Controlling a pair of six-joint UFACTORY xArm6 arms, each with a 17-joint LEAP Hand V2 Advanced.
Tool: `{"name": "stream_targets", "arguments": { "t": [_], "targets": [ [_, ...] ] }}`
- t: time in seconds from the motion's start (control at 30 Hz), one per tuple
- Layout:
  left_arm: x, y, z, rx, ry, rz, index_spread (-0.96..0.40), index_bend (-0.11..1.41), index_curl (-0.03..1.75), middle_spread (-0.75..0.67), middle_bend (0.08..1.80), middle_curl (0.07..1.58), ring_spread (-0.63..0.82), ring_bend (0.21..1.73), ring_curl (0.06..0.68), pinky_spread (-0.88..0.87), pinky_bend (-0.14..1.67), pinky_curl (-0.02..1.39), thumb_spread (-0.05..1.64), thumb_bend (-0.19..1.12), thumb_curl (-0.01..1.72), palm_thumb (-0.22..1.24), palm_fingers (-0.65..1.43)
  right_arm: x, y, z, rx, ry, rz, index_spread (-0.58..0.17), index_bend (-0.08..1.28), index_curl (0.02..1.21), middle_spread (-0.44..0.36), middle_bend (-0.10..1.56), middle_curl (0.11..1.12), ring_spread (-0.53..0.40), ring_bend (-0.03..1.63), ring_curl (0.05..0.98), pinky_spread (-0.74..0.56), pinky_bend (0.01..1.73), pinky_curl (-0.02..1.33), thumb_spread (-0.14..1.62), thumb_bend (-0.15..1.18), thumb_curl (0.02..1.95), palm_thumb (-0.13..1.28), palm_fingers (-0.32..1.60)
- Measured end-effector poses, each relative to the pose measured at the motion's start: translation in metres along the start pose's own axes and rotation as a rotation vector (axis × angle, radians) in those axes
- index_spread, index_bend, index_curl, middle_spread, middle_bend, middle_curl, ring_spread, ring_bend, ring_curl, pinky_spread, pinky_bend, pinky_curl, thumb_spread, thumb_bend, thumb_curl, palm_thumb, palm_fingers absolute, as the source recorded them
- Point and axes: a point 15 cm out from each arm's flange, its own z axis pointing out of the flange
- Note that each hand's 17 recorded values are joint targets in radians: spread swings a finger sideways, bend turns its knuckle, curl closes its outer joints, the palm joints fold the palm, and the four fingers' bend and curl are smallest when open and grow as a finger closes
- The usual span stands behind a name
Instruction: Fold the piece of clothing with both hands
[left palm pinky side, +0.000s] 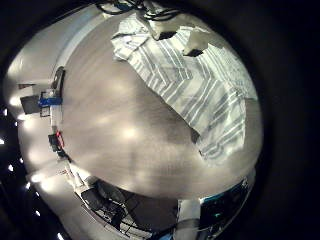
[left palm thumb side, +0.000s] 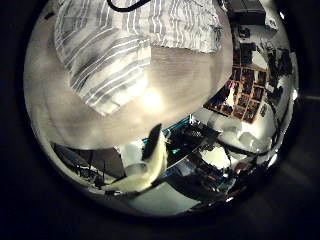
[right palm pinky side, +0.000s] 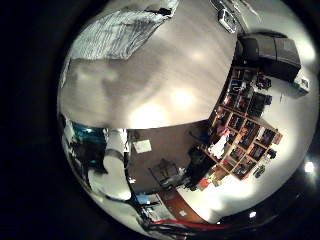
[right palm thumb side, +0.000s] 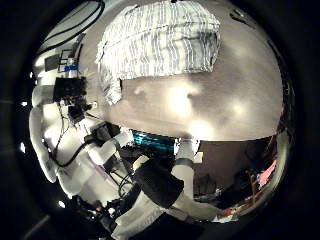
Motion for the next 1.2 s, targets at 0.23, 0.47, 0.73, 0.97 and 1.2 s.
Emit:
{"name": "stream_targets", "arguments": {
  "t": [0.23,0.47,0.73,0.97,1.2],
  "targets": [
    [0.009,-0.011,0.041,-0.070,0.030,0.014,0.04,0.16,0.31,0.42,0.18,0.29,0.51,0.64,0.198,0.50,0.43,0.37,0.83,-0.04,0.31,0.12,-0.02,-0.001,-0.004,0.004,-0.011,-0.001,-0.002,-0.369,0.16,0.26,-0.022,0.35,0.36,0.067,0.68,0.203,0.41,0.70,0.24,1.23,-0.02,0.26,0.27,0.20],
    [0.013,-0.016,0.050,-0.096,0.009,-0.014,0.06,0.19,0.34,0.17,0.41,0.37,0.34,0.65,0.189,0.39,0.29,0.32,0.85,-0.01,0.34,0.21,0.32,-0.001,-0.007,0.006,-0.022,-0.002,-0.006,-0.370,0.16,0.26,-0.024,0.34,0.36,0.070,0.66,0.201,0.41,0.71,0.24,1.23,-0.02,0.26,0.27,0.19],
    [0.015,-0.007,0.032,-0.128,-0.011,-0.028,-0.16,0.19,0.39,-0.20,0.81,0.59,-0.30,1.02,0.319,-0.22,0.67,0.45,1.00,0.11,0.41,0.63,1.11,0.000,-0.008,0.005,-0.019,-0.001,-0.011,-0.370,0.16,0.27,-0.025,0.34,0.36,0.071,0.66,0.201,0.42,0.72,0.23,1.24,-0.02,0.25,0.27,0.19],
    [0.015,0.003,0.009,-0.125,-0.026,-0.024,-0.38,0.37,0.55,-0.39,0.92,0.75,-0.45,1.24,0.447,-0.48,1.02,0.61,1.05,0.13,0.49,0.81,1.15,-0.005,-0.010,0.009,-0.031,0.001,-0.026,-0.377,0.17,0.27,-0.036,0.34,0.36,0.055,0.67,0.201,0.42,0.69,0.21,1.24,-0.01,0.25,0.27,0.23],
    [0.012,0.006,-0.035,-0.109,-0.031,-0.022,-0.53,0.47,0.73,-0.48,0.99,0.85,-0.46,1.33,0.493,-0.56,1.14,0.67,1.06,0.07,0.54,0.84,1.07,-0.008,-0.023,0.035,-0.108,-0.009,-0.035,-0.362,0.15,0.28,-0.065,0.35,0.36,-0.039,0.73,0.219,0.36,0.69,0.20,1.21,-0.01,0.28,0.33,0.30]
  ]
}}
